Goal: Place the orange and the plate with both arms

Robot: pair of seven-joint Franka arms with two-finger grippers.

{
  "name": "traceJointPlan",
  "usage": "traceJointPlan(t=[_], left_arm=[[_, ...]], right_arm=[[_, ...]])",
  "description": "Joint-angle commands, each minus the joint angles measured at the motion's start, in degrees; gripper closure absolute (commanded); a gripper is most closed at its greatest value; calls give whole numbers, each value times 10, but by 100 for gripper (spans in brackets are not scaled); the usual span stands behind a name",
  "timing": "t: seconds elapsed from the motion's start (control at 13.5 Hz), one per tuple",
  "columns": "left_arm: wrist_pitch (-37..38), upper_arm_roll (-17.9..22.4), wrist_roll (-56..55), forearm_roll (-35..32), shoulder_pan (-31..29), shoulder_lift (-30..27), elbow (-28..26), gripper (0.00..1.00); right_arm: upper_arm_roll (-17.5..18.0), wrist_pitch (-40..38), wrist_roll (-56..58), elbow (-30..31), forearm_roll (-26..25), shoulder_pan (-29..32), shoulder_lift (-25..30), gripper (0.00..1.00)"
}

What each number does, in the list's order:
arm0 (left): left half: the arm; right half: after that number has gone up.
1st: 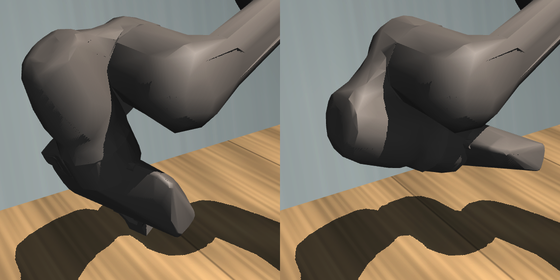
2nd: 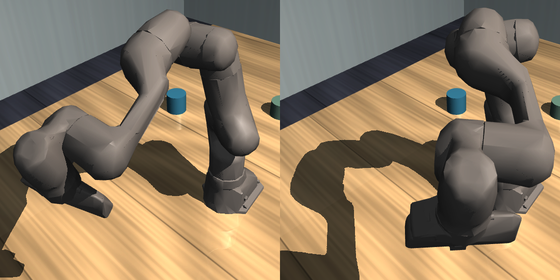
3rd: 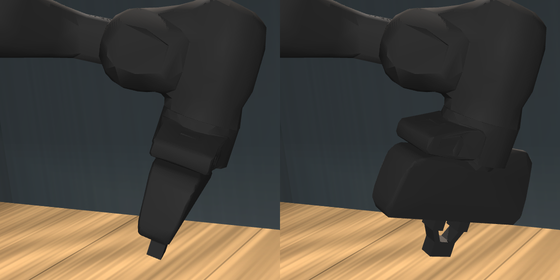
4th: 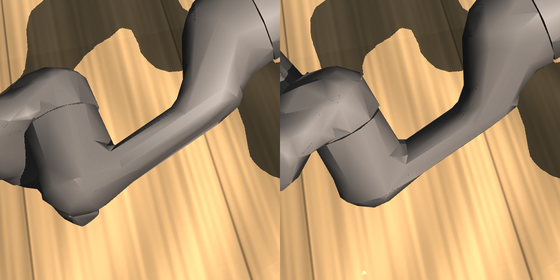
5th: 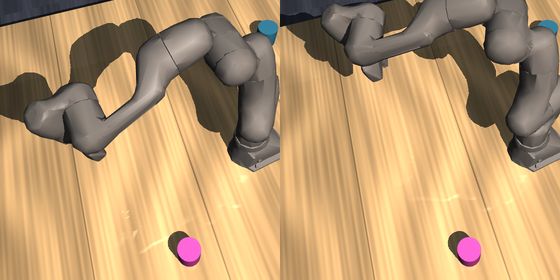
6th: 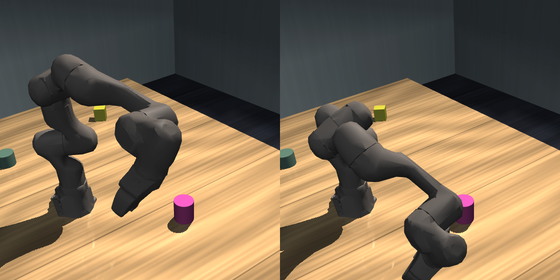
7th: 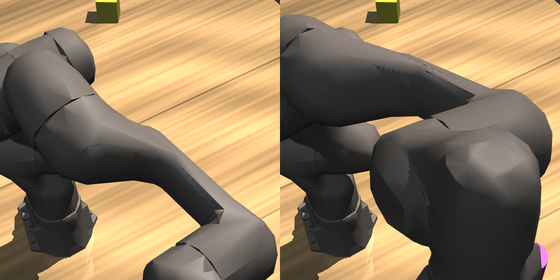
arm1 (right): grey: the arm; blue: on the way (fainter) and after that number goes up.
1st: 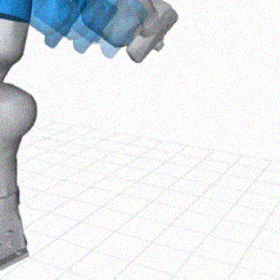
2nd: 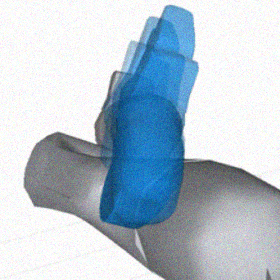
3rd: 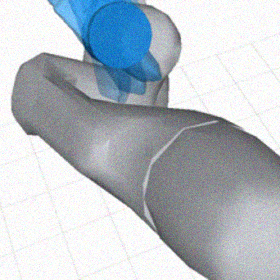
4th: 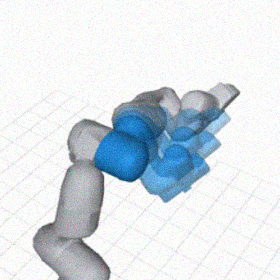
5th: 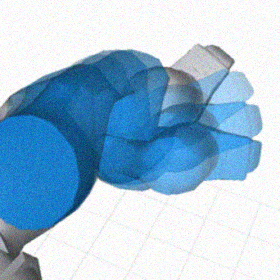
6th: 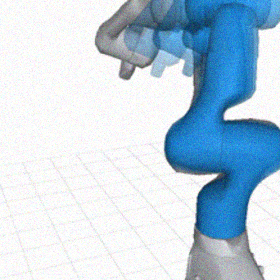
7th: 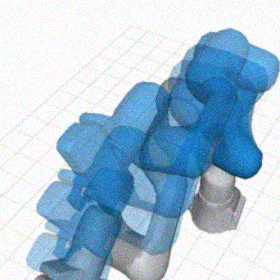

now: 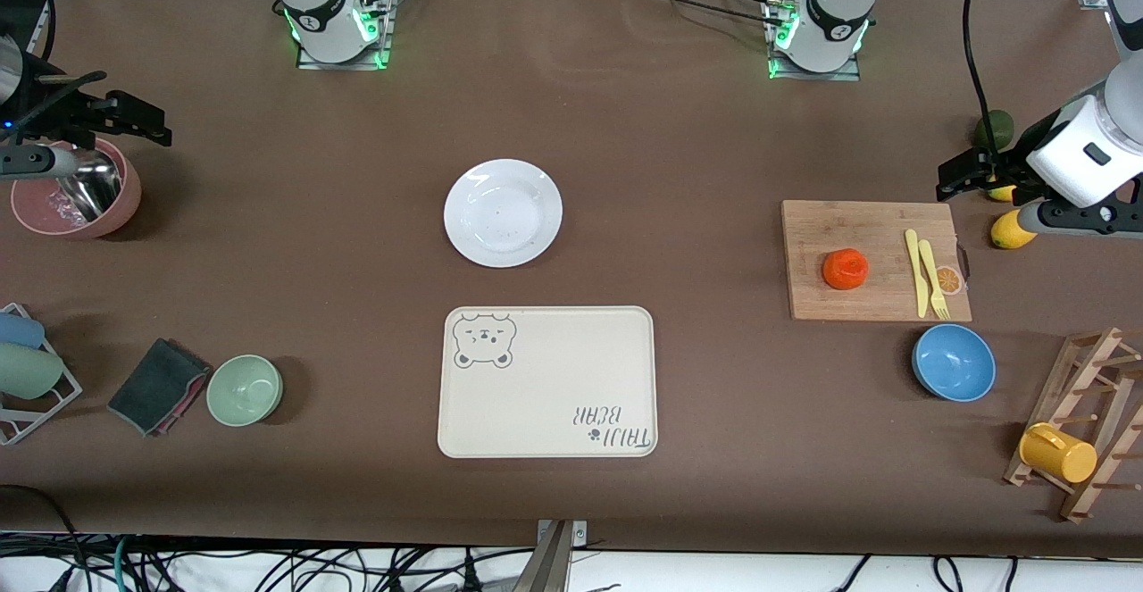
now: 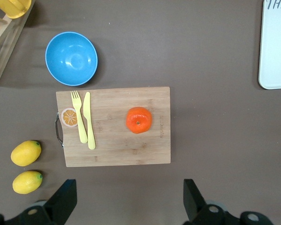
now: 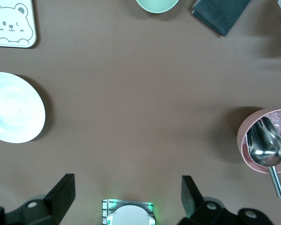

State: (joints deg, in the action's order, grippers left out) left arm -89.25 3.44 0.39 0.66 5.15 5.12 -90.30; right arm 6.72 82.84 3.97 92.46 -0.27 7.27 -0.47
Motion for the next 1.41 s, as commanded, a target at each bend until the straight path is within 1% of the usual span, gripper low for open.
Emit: traceJointPlan(t=[0.0,0.37,0.52,0.67,0.82,0.89,0.97,1.04,1.19,1.34], left_arm=[[9,0,11,2,-1,4,9,0],[9,0,10,2,-1,5,8,0],[2,3,4,3,-10,12,8,0],[-7,3,4,22,-30,65,11,0],[-44,3,4,24,-24,120,11,0],[-65,3,5,27,-23,159,11,0],[-70,2,5,27,-21,182,10,0],[-71,-1,5,24,-20,202,10,0],[-82,-1,8,26,-20,219,5,0],[-140,-1,6,29,-17,240,-22,0]], right_arm=[[0,-11,-5,-16,8,0,-6,0],[0,-9,-5,-16,8,-1,-6,0],[0,-11,-5,-16,9,-1,-6,0],[0,-8,-5,-16,8,-1,-6,0],[0,-8,-5,-16,9,-1,-6,0],[0,-9,-5,-16,9,-1,-6,0],[0,-11,-5,-16,9,-1,-6,0],[0,-11,-5,-15,9,0,-6,0],[0,-12,-5,-16,9,-1,-6,0],[0,-11,-5,-16,9,0,-6,0]])
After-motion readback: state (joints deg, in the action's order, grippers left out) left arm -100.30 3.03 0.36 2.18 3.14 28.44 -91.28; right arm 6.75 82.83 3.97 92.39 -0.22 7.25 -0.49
